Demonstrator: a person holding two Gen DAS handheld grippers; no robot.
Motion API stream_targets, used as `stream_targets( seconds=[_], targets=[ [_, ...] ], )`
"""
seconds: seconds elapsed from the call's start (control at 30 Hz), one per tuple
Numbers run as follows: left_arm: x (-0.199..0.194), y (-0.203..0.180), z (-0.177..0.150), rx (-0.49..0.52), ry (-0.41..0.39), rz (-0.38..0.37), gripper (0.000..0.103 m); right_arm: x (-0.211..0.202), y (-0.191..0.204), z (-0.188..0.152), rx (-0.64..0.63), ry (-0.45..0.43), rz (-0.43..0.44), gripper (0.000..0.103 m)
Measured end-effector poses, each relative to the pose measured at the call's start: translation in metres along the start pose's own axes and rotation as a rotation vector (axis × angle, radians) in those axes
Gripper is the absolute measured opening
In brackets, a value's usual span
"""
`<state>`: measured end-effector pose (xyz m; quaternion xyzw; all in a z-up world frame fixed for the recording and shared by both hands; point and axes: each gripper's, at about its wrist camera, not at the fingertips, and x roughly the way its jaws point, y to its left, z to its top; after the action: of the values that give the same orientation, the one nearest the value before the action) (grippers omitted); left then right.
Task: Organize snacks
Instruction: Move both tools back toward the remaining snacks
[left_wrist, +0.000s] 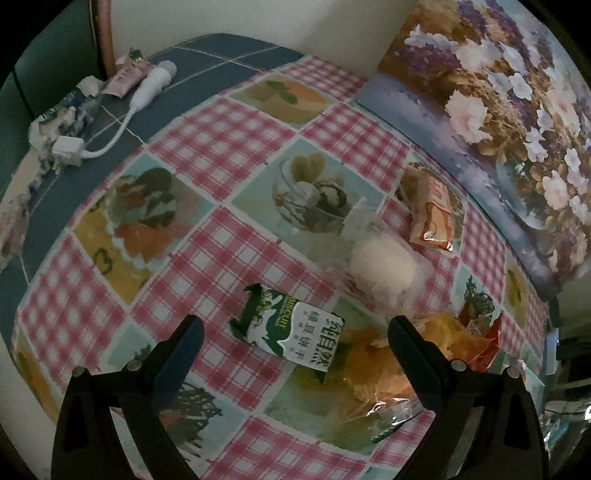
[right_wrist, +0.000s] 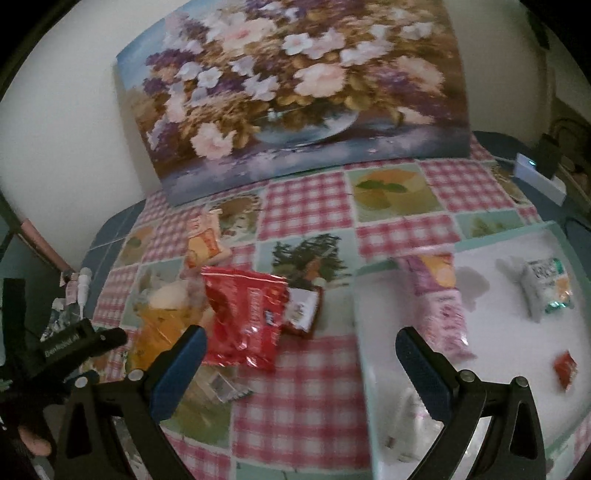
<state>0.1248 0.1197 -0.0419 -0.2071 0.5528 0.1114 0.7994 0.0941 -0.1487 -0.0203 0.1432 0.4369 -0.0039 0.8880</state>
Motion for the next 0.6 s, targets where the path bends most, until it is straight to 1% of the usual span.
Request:
stream_targets(
  seconds=[0.1,0.23,0.33,0.4,0.6],
  targets=[
    [0.003,-0.005,0.001,0.007,0.009,-0.038,0.100,0.015,0.009,0.002,-0.016,0.024,0.006,0.103],
    [0.004,-0.009,0.004,0.011,-0.006,-0.014,0.100,0.030,0.018,0.002,-0.048,0.048,0.003,0.103],
    [0.005,-0.007,0.007,0.009,-0.024,-0.010,0.100,0.039,0.024,0.002,-0.070,0.061,0.000,0.103],
    [0.008,-0.010,0.008,0.026,-0.033,-0.010,0.100,0.045,0.028,0.002,-0.080,0.066,-0.002,0.103],
    [0.013,-0.014,0.008,0.051,-0.034,0.007,0.100,0.063,0.039,0.000,-0.127,0.081,-0.035,0.103]
  ],
)
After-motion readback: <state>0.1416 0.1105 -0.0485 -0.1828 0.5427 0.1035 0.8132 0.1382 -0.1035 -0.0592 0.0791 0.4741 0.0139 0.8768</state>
